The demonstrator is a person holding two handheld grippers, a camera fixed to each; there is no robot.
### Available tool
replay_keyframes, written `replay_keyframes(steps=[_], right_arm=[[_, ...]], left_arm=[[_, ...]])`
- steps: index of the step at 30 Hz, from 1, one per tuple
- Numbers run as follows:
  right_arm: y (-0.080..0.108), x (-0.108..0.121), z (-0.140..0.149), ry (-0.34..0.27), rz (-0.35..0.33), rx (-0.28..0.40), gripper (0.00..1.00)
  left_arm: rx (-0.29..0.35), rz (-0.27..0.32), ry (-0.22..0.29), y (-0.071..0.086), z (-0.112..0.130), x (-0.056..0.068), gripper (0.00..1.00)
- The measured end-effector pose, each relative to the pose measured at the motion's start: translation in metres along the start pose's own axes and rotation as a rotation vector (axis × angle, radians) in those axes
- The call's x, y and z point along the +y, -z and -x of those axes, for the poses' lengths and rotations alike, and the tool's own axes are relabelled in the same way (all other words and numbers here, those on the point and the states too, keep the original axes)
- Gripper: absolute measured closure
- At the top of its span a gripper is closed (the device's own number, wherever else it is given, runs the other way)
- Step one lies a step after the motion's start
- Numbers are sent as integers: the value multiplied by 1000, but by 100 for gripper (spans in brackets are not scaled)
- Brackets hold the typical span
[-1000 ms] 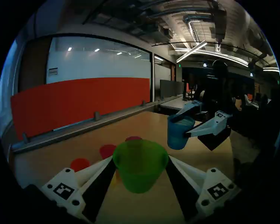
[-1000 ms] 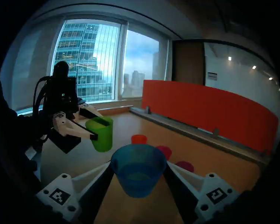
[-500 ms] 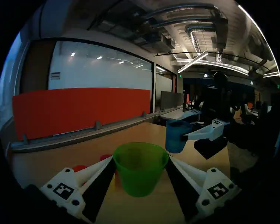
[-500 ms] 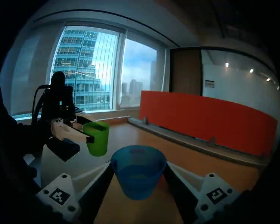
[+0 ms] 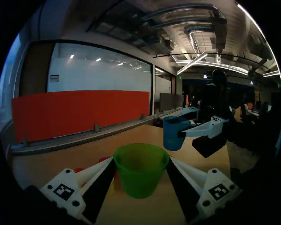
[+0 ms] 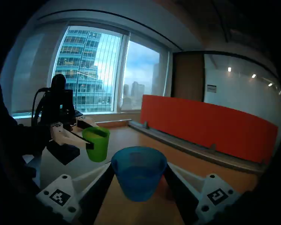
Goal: Pour water
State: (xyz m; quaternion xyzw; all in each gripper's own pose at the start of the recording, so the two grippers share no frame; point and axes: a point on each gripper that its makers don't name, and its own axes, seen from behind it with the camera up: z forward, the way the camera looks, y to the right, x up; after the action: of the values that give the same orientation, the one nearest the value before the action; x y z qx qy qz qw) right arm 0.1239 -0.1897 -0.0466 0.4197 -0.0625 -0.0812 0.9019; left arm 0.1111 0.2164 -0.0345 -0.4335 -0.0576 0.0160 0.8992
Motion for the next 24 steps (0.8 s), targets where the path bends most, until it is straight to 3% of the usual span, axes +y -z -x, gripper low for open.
replay_keyframes(steps=[24], right_arm=[[-11,16,-49,216,0,21,9]], left_arm=[[16,41,-12,-2,0,19,12]])
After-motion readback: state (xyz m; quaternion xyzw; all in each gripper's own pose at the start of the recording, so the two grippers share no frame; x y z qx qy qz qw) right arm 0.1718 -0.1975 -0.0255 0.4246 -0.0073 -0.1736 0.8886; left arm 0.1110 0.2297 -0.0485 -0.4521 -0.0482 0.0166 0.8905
